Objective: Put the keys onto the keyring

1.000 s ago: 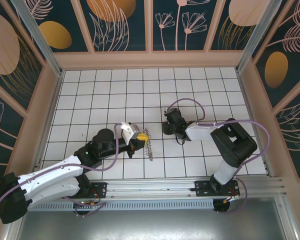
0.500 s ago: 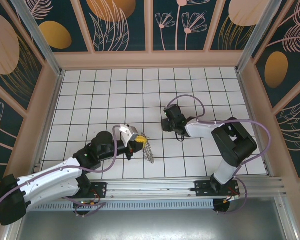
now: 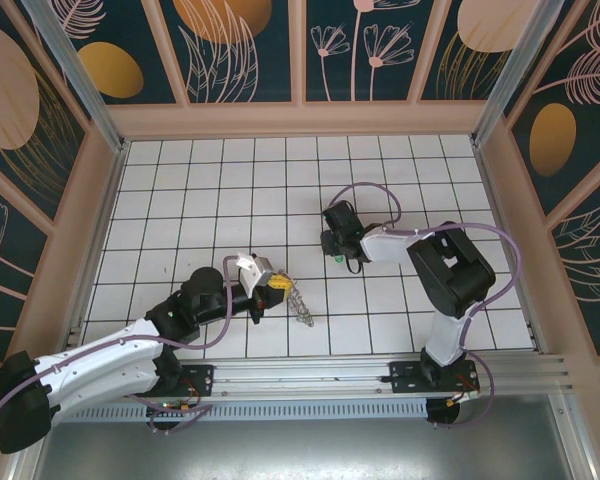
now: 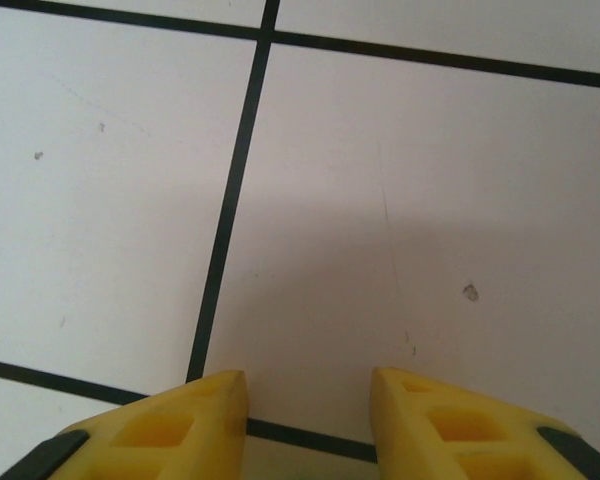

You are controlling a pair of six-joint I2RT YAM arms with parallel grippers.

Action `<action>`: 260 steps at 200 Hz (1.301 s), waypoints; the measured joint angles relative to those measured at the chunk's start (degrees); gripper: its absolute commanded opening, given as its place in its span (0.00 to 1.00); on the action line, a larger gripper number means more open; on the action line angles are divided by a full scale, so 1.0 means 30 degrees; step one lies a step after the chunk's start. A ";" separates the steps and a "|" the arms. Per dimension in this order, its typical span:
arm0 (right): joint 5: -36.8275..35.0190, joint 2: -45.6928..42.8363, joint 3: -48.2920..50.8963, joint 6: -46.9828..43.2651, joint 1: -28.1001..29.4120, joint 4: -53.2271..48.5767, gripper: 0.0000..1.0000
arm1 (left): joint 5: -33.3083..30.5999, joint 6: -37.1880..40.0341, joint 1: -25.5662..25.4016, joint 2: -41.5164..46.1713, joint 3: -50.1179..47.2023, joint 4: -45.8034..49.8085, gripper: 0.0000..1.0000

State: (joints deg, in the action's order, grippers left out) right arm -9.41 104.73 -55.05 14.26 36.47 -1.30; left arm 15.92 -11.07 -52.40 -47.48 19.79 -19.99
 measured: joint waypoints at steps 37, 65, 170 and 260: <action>-0.0095 0.0066 -0.0109 -0.0138 0.0109 -0.0102 0.37 | -0.0015 -0.0058 0.0000 0.0087 0.0000 -0.0131 0.00; -0.0007 -0.0219 0.0306 -0.0138 0.0262 0.0109 0.36 | -0.0044 -0.0066 0.0000 0.0080 0.0000 -0.0138 0.00; 0.1144 -0.2157 0.2769 0.0146 0.0401 0.0801 0.13 | 0.0022 -0.0095 0.0000 -0.0328 0.0007 -0.0182 0.00; 0.1661 -0.2994 0.3016 0.0204 0.0313 0.0284 0.27 | 0.0022 -0.0204 0.0000 -0.0466 0.0175 -0.0138 0.00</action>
State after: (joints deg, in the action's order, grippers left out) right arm -4.43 95.74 -46.00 14.87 37.41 -0.45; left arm 15.99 -11.68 -52.40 -48.88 20.32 -20.40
